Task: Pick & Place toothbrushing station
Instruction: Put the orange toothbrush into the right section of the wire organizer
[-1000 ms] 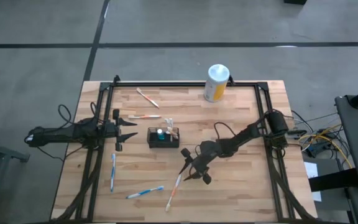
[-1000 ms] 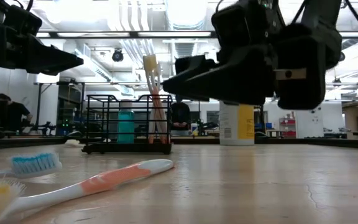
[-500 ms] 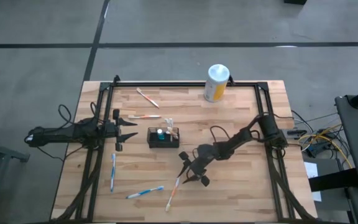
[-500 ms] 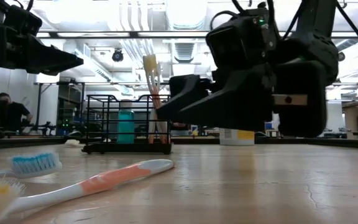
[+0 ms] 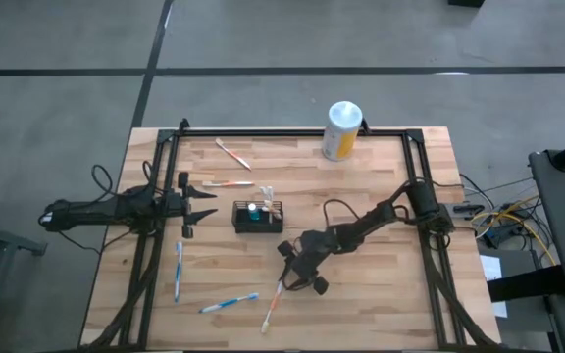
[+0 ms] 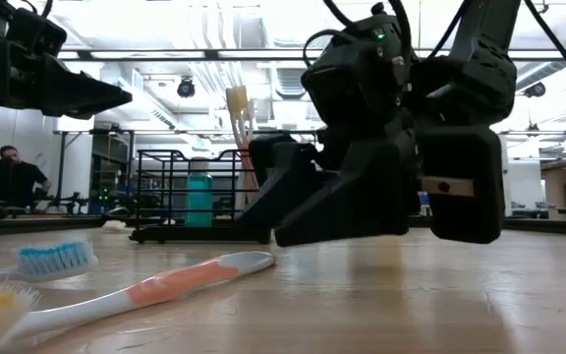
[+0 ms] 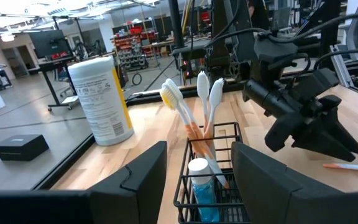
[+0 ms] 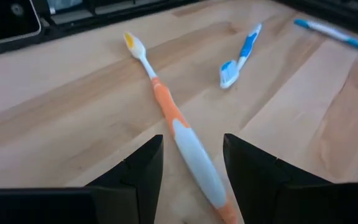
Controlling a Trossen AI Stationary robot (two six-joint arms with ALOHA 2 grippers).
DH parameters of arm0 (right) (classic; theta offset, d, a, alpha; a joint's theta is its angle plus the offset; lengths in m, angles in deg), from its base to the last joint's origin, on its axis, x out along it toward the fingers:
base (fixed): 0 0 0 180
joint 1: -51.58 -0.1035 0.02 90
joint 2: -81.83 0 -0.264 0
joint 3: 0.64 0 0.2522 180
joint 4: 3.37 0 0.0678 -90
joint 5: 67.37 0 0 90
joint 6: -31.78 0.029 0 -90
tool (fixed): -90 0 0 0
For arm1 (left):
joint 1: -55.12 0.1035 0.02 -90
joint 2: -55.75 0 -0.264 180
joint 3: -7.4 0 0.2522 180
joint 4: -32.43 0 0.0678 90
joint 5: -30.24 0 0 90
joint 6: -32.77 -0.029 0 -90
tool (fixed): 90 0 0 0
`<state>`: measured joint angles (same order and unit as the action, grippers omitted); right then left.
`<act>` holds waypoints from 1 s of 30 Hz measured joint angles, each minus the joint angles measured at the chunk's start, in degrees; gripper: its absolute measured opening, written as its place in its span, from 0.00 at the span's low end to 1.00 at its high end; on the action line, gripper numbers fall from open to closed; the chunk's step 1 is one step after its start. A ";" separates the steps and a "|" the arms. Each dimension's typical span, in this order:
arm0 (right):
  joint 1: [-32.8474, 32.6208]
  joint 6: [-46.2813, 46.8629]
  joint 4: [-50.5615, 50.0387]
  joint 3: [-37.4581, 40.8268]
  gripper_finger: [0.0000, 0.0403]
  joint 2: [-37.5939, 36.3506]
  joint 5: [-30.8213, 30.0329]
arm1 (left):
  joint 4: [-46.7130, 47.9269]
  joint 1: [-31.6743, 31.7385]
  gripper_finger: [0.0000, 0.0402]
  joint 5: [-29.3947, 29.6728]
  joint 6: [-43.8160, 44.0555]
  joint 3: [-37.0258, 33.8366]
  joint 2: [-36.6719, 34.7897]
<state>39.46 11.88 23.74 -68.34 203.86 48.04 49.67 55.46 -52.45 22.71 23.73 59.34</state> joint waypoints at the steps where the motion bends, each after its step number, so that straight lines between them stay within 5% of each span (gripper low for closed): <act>1: 0.00 -0.01 -0.86 -0.15 0.41 0.00 -0.01 | -0.01 0.02 0.46 0.02 0.00 -0.01 0.00; 30: -0.04 2.89 -10.51 -2.75 0.19 0.05 -1.28 | -0.02 0.00 0.46 0.00 0.01 0.00 0.00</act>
<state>39.42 14.77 13.23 -71.09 203.91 46.77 49.65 55.46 -52.45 22.72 23.73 59.34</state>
